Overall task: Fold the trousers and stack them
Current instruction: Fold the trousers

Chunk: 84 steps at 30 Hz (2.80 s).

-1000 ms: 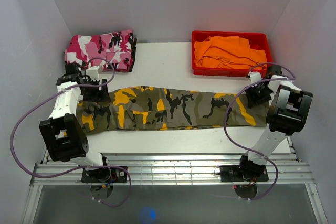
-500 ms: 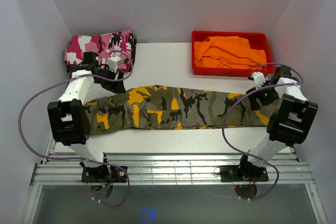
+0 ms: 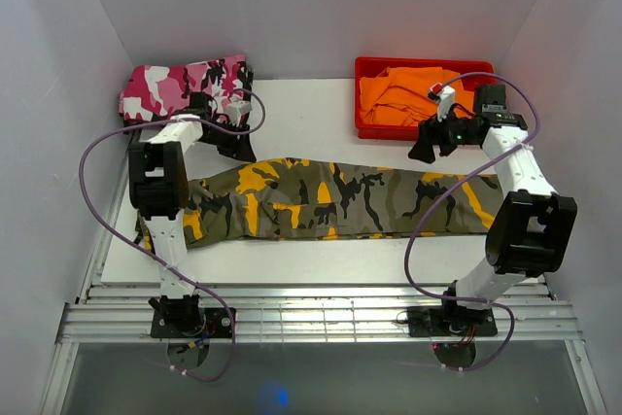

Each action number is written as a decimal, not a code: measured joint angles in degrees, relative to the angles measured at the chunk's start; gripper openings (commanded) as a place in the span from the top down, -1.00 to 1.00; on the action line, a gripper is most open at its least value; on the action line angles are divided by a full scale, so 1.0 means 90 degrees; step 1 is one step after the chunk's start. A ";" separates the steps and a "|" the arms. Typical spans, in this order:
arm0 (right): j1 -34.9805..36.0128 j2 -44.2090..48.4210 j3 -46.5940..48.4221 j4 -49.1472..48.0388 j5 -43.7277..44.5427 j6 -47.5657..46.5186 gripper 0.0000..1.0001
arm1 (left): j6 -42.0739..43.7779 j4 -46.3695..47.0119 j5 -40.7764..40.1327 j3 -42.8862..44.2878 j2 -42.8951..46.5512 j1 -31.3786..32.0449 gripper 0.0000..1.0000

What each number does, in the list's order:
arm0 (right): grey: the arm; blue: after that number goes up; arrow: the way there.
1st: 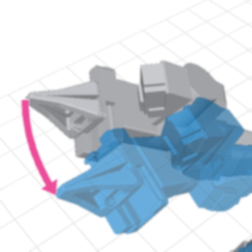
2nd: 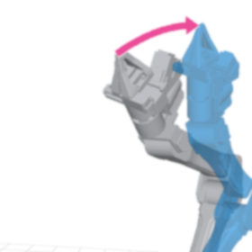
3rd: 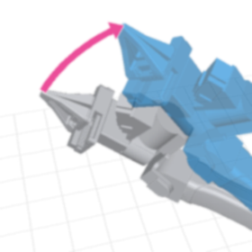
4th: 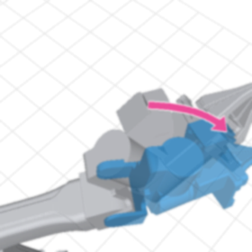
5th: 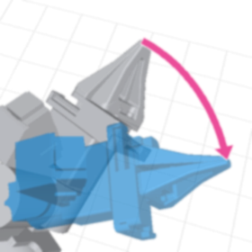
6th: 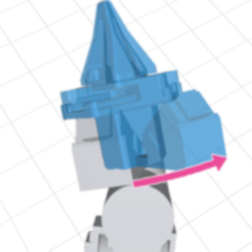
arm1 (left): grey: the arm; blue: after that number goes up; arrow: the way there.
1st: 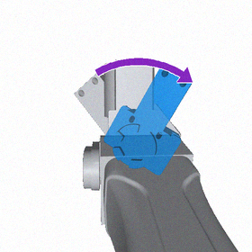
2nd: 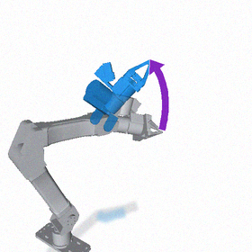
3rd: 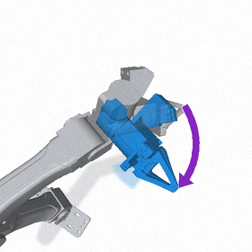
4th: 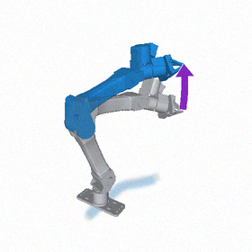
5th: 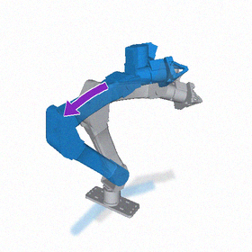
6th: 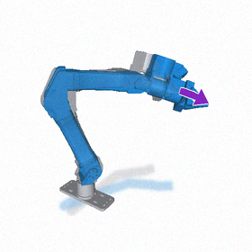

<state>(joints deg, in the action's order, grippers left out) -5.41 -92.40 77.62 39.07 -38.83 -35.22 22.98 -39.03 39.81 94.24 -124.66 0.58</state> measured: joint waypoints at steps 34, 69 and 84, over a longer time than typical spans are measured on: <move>0.2370 -0.1933 0.1035 -0.1846 -0.0925 0.3157 -0.37 | 0.2436 0.3439 -0.1217 -0.5901 0.4447 0.2038 1.00; 0.4456 -0.3371 0.0911 -0.3174 -0.1037 0.3667 0.25 | 0.6322 1.1040 -0.5039 -0.9680 0.3480 0.4354 0.59; 0.4466 -0.3259 0.0041 -0.3349 -0.0614 0.3351 0.46 | 0.5926 0.9551 -0.4843 -0.9787 0.6137 0.4371 -0.28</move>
<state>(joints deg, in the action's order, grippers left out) 34.79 -121.73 78.00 8.93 -44.36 -5.06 76.31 46.94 -3.77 6.15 -69.43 39.92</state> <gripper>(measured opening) 0.272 0.645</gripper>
